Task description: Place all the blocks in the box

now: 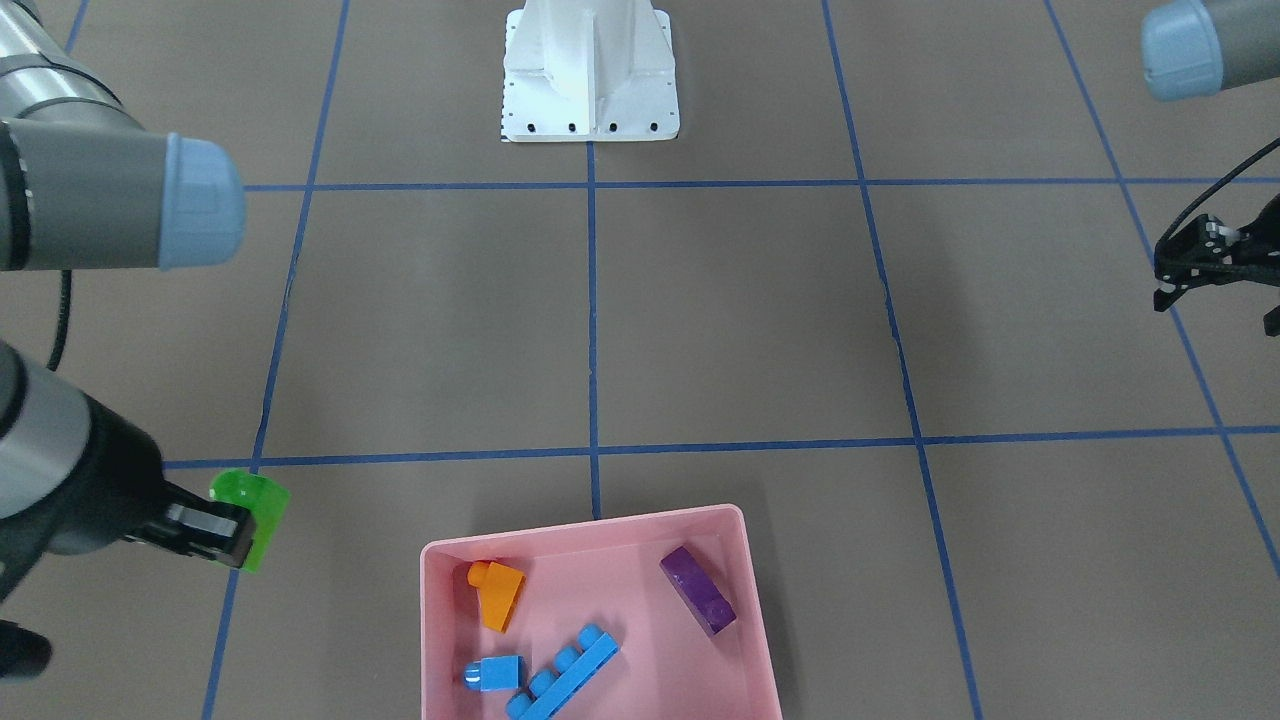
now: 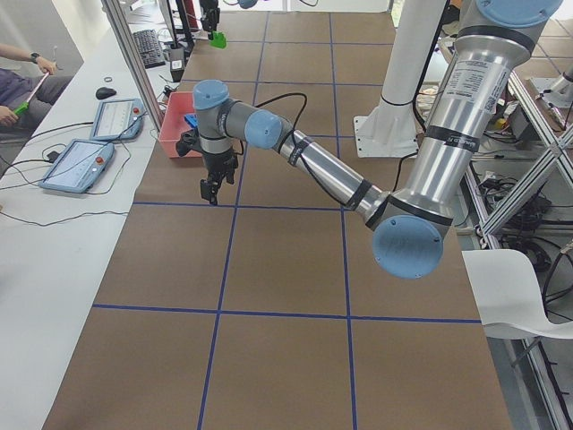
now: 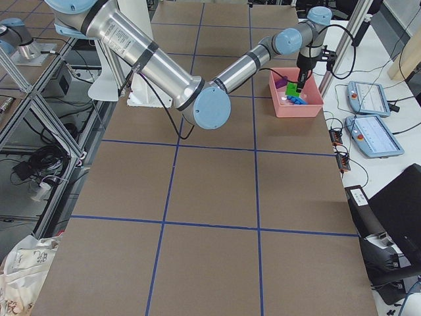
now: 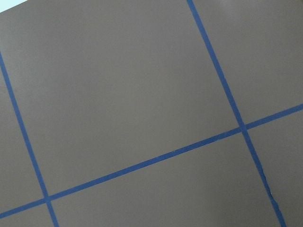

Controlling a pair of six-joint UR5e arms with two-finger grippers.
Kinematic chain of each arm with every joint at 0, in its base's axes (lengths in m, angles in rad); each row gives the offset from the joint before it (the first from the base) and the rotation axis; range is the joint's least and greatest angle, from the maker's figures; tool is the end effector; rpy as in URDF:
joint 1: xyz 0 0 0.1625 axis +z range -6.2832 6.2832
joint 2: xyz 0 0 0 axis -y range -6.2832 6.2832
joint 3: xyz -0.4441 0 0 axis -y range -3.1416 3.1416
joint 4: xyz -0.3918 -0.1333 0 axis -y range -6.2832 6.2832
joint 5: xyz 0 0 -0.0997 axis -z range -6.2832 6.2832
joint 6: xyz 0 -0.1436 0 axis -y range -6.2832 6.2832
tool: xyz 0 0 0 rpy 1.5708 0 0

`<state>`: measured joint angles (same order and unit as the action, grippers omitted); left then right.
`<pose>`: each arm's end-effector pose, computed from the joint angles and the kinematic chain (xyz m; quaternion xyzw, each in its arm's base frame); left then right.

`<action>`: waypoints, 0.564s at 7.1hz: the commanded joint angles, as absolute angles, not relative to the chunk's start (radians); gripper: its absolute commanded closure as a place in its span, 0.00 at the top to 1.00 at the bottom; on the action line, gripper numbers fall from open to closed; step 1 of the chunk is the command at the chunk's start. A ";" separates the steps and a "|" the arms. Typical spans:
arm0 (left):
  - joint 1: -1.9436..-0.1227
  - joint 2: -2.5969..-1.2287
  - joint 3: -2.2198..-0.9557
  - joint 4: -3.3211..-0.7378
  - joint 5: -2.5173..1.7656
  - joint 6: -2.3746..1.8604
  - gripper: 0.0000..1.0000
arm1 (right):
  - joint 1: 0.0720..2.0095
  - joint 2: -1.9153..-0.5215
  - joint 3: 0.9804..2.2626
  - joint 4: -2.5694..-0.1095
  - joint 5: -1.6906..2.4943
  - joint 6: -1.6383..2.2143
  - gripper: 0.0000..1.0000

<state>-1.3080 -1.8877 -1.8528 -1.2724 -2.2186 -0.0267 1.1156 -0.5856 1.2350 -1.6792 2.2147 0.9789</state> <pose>0.1085 -0.5830 0.4435 0.0950 0.3319 0.1577 0.9252 -0.3212 -0.7633 0.2181 -0.0093 -0.3964 0.1550 0.9049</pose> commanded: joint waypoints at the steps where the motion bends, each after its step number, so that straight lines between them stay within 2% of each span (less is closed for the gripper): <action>1: -1.324 -1.885 -1.864 -1.213 -2.220 0.017 1.00 | 1.010 -0.468 1.024 -1.467 2.091 1.183 0.00; 3: -1.330 -1.872 -1.865 -1.213 -2.220 0.017 1.00 | 0.930 -0.375 0.839 -1.264 2.016 1.318 0.00; 4: -1.331 -1.841 -1.873 -1.216 -2.220 0.018 1.00 | 0.889 -0.361 0.806 -1.217 1.952 1.357 0.00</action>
